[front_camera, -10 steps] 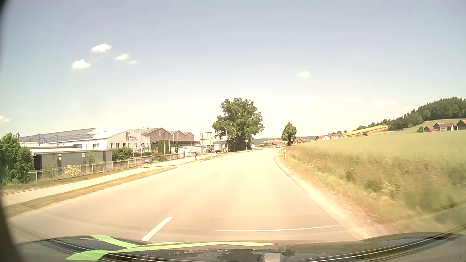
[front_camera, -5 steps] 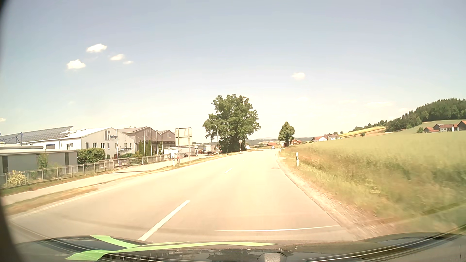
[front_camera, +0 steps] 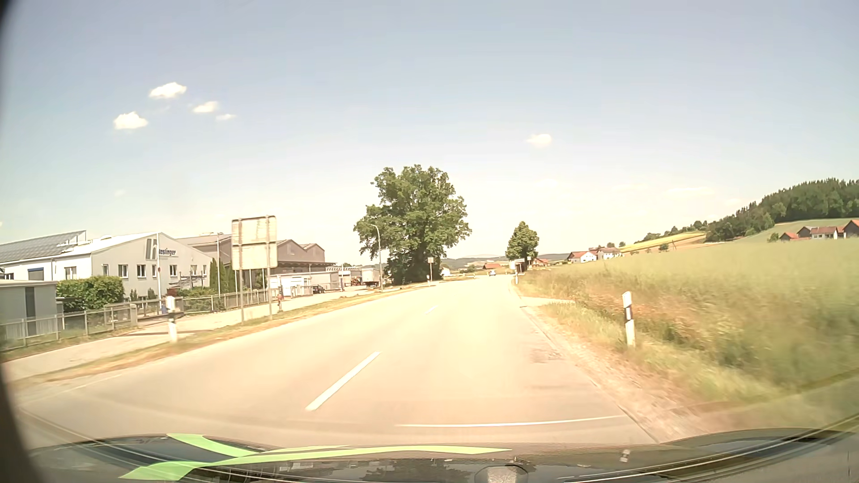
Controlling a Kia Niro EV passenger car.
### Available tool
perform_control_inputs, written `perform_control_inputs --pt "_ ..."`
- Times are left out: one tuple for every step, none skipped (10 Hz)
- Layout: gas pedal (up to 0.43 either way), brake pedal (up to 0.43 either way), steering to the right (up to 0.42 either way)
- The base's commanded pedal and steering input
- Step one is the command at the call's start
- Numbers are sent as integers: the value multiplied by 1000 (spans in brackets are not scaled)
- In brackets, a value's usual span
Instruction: Follow the waypoints while adhering to traffic rules and regulations
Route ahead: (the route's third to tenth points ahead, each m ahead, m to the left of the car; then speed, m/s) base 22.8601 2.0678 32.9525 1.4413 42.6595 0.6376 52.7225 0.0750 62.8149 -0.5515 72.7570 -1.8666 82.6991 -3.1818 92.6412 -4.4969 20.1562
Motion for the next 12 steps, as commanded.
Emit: perform_control_inputs --pt "157 0 12" --pt "169 0 12" --pt "169 0 13" --pt "177 0 12" --pt "189 0 12" --pt "189 0 13" --pt "189 0 13" --pt "189 0 12" --pt "189 0 12" --pt "177 0 12" --pt "177 0 11" --pt "177 0 10"
